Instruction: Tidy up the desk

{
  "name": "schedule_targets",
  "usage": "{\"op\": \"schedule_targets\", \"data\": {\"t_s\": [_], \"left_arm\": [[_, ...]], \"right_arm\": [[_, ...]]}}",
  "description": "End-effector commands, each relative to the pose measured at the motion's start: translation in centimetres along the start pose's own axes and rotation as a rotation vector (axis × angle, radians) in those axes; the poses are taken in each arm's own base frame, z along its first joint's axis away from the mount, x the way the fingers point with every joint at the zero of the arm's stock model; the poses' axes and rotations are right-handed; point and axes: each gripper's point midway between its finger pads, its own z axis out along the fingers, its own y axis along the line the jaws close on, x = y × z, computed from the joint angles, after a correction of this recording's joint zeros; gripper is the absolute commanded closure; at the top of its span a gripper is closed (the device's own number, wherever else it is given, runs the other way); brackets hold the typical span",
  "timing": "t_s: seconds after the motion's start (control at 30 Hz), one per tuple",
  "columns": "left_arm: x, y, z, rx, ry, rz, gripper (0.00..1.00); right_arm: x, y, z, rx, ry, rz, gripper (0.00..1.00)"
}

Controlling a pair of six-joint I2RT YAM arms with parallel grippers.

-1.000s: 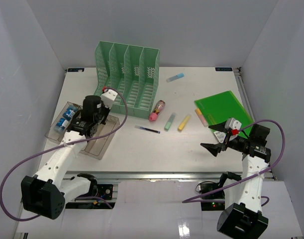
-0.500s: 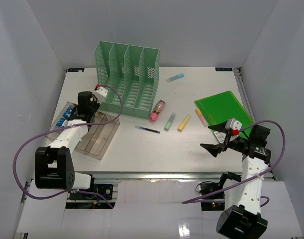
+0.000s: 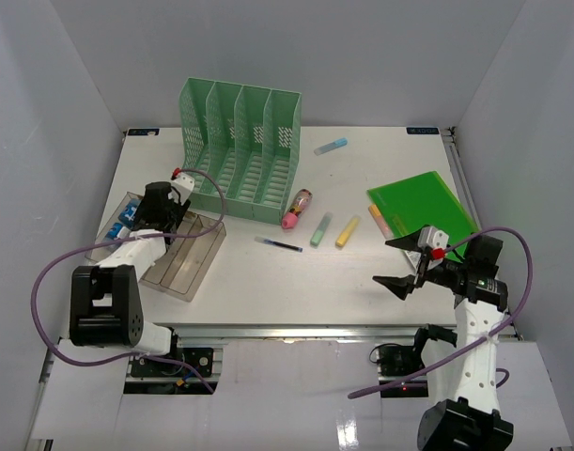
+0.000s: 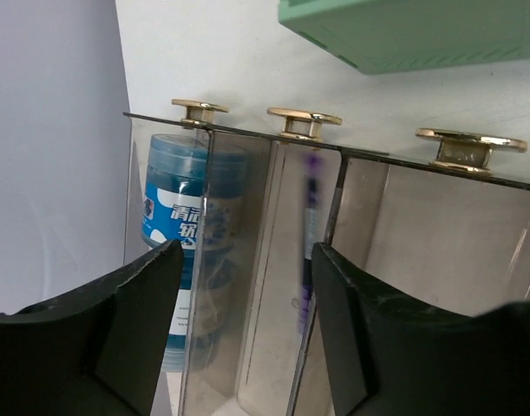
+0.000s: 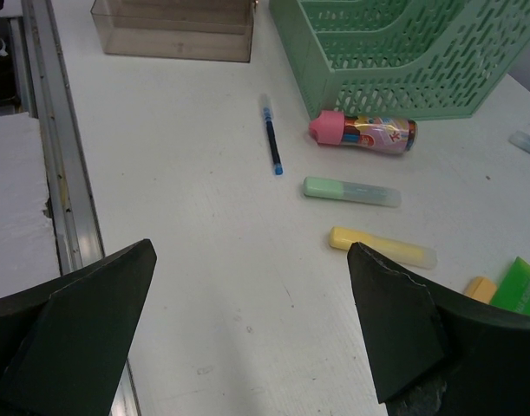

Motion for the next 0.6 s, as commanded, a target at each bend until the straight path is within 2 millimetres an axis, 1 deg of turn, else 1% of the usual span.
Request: {"op": "schedule_targets", "data": {"t_s": [0.0, 0.07, 0.1, 0.13, 0.2, 0.23, 0.27, 0.3, 0.37, 0.4, 0.47, 0.53, 0.57], "left_arm": [[-2.7, 2.7, -1.8, -0.074, -0.094, -0.120, 0.24], [-4.0, 3.4, -2.8, -0.078, -0.141, -0.173, 0.23], [-4.2, 3.3, -2.8, -0.069, -0.151, -0.175, 0.23], [-4.8, 3.3, -3.5, -0.048, -0.174, -0.206, 0.17], [-6.3, 3.4, -5.1, 0.001, -0.226, -0.285, 0.07], [-7.4, 3.3, -5.9, 0.036, -0.256, -0.348, 0.04], [-8.3, 2.8, -6.8, 0.092, -0.286, -0.394, 0.02], [-9.0, 2.0, -7.9, 0.164, -0.314, -0.425, 0.02], [-10.4, 0.4, -10.0, 0.292, -0.360, -0.555, 0.02], [-11.0, -0.1, -11.4, 0.346, -0.389, -0.596, 0.02], [-11.3, -2.0, -13.4, 0.470, -0.395, -0.710, 0.02], [-11.8, -3.0, -16.3, 0.577, -0.429, -0.776, 0.02], [-11.7, -3.6, -17.7, 0.625, -0.444, -0.784, 0.02]], "right_arm": [[0.0, 0.7, 0.9, -0.054, 0.009, -0.028, 0.02], [0.6, 0.3, 1.9, -0.078, 0.038, -0.054, 0.02], [0.6, 0.5, 2.0, -0.078, 0.042, -0.001, 0.02], [0.7, 0.5, 2.9, -0.099, 0.070, -0.011, 0.02], [0.6, 0.7, 5.4, -0.137, 0.125, -0.050, 0.02], [1.1, 1.0, 6.9, -0.160, 0.183, -0.061, 0.02], [1.1, 1.2, 8.3, -0.173, 0.226, -0.077, 0.02], [0.6, 1.2, 9.6, -0.178, 0.256, -0.093, 0.02], [2.1, 1.8, 12.6, -0.201, 0.373, -0.104, 0.04], [1.9, 1.6, 14.0, -0.188, 0.396, -0.116, 0.04], [4.1, 1.9, 16.6, -0.182, 0.500, -0.100, 0.06], [5.3, 1.8, 19.2, -0.190, 0.563, -0.090, 0.10], [5.7, 1.8, 20.3, -0.199, 0.580, -0.078, 0.10]]}}
